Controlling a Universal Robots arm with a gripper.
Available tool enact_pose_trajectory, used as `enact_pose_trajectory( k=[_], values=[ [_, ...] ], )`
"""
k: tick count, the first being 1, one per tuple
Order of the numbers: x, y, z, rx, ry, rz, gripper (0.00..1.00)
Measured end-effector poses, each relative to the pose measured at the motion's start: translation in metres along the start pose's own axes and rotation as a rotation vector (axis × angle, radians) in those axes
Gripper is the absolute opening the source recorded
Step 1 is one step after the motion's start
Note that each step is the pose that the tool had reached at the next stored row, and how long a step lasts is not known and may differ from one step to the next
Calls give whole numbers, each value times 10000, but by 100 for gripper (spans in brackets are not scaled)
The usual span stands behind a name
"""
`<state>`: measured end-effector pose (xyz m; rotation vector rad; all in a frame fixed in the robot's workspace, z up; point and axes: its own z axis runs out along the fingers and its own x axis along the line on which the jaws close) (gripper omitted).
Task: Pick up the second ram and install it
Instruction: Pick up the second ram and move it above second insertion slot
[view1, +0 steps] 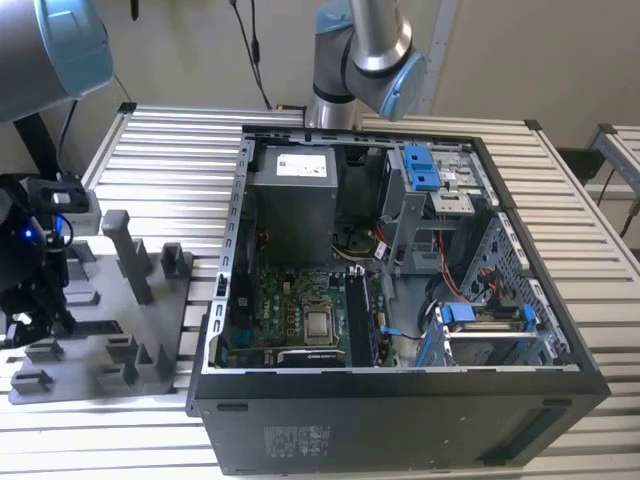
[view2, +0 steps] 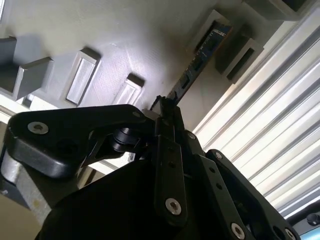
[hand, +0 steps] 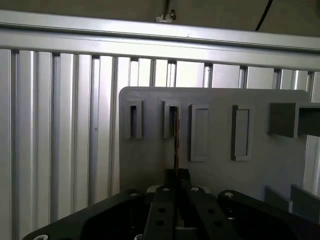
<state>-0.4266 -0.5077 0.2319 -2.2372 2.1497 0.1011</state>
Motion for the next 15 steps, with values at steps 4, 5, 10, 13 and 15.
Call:
enact_pose_trajectory(
  k=[4, 5, 10, 13, 15],
  values=[
    [-9, 0, -43, 1, -1, 0, 14],
    [-11, 0, -48, 1, -1, 0, 14],
    [-20, 2, -125, -1, 1, 0, 14],
    [-26, 3, -170, -1, 2, 1, 14],
    [-28, 3, -200, -1, 4, 1, 14]
  ],
)
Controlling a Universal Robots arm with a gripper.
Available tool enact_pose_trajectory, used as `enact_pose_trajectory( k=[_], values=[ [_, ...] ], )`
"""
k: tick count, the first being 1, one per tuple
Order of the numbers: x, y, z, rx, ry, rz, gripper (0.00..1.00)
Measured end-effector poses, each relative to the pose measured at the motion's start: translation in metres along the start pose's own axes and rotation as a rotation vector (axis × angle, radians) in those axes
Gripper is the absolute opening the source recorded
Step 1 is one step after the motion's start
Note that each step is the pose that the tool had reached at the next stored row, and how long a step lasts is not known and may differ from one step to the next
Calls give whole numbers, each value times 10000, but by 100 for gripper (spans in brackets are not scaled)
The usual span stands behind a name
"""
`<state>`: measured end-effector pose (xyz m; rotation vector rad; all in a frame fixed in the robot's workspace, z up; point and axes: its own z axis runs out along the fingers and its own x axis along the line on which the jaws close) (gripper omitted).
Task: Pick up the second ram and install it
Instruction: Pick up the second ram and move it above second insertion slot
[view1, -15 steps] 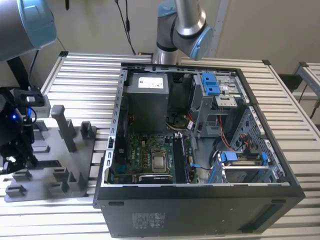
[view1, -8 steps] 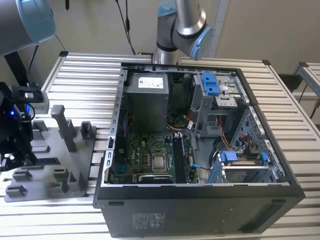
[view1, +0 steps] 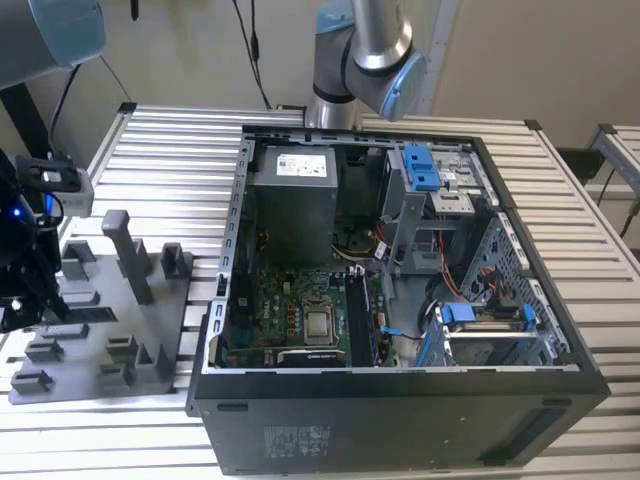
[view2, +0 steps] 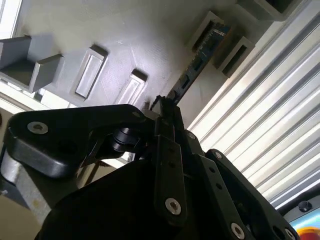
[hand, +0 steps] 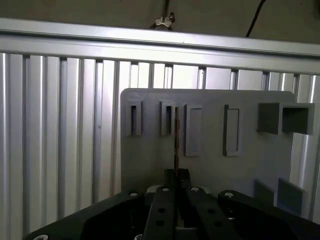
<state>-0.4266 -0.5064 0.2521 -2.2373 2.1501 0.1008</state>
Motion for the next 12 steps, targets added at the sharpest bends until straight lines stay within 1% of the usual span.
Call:
enact_pose_trajectory(
  k=[4, 7, 9, 12],
  values=[
    [-6, 2, -77, 0, 1, 1, 14],
    [-9, 2, -119, 2, 0, 24, 14],
    [-10, 2, -136, 8, -1, 73, 14],
    [-11, 3, -154, 23, -4, 272, 14]
  ],
)
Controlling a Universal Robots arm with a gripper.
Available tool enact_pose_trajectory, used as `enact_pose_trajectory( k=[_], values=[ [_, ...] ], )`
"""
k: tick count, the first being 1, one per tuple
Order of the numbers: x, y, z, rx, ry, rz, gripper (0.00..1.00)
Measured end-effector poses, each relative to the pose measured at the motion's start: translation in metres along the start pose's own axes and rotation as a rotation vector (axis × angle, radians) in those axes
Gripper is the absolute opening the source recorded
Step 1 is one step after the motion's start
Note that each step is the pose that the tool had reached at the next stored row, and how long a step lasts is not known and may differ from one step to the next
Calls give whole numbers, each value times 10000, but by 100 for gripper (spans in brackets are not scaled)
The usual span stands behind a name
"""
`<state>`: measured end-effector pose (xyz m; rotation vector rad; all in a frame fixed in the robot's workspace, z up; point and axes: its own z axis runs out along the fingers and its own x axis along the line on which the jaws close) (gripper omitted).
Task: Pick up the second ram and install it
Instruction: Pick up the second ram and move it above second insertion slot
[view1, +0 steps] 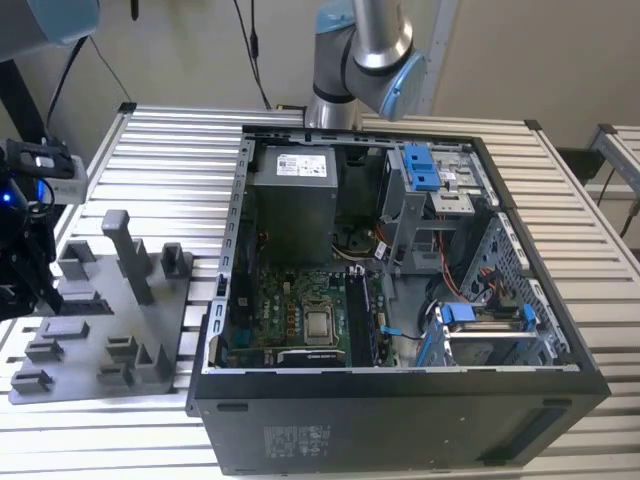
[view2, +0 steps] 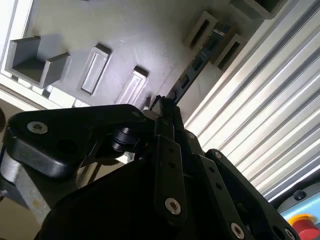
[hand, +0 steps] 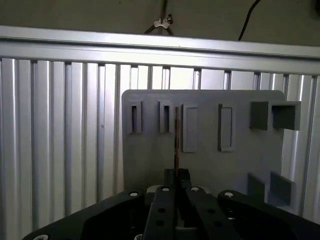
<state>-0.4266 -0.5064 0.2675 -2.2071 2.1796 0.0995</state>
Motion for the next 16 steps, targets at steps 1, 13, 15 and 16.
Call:
enact_pose_trajectory(
  k=[1, 13, 15, 16],
  values=[
    [0, 0, -2, 8, -3, 91, 14],
    [-1, -1, -10, 34, -3, 392, 14],
    [-2, 0, -34, 31, 0, 392, 14],
    [-4, 0, -52, 33, -2, 392, 14]
  ],
)
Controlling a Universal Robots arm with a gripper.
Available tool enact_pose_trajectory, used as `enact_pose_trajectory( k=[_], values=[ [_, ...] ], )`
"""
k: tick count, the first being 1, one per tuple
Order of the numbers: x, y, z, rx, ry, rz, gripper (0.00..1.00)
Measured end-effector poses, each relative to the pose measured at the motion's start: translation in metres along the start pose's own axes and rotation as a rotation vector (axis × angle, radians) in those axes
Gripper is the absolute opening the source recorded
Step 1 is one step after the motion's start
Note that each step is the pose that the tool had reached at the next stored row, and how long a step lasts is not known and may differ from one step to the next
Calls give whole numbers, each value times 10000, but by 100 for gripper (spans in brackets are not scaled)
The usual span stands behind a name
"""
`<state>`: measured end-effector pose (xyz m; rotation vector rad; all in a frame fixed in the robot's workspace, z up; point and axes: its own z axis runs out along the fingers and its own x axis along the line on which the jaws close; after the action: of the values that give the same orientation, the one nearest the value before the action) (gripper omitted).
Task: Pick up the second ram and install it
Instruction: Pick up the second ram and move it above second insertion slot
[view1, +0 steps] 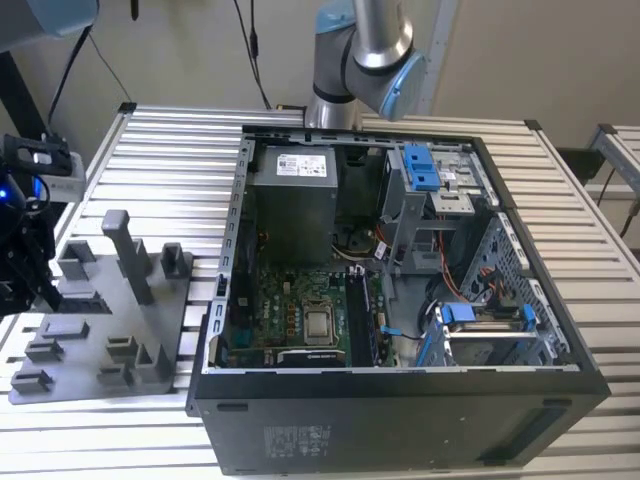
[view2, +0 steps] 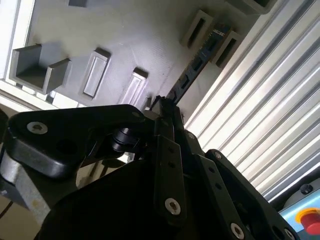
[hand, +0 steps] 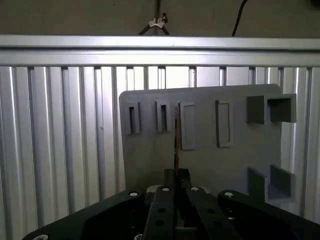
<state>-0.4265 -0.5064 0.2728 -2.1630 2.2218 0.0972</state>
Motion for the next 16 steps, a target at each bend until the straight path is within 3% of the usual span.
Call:
enact_pose_trajectory(
  k=[16],
  values=[
    [-24, 5, -338, 1, -1, -1, 14]
  ],
)
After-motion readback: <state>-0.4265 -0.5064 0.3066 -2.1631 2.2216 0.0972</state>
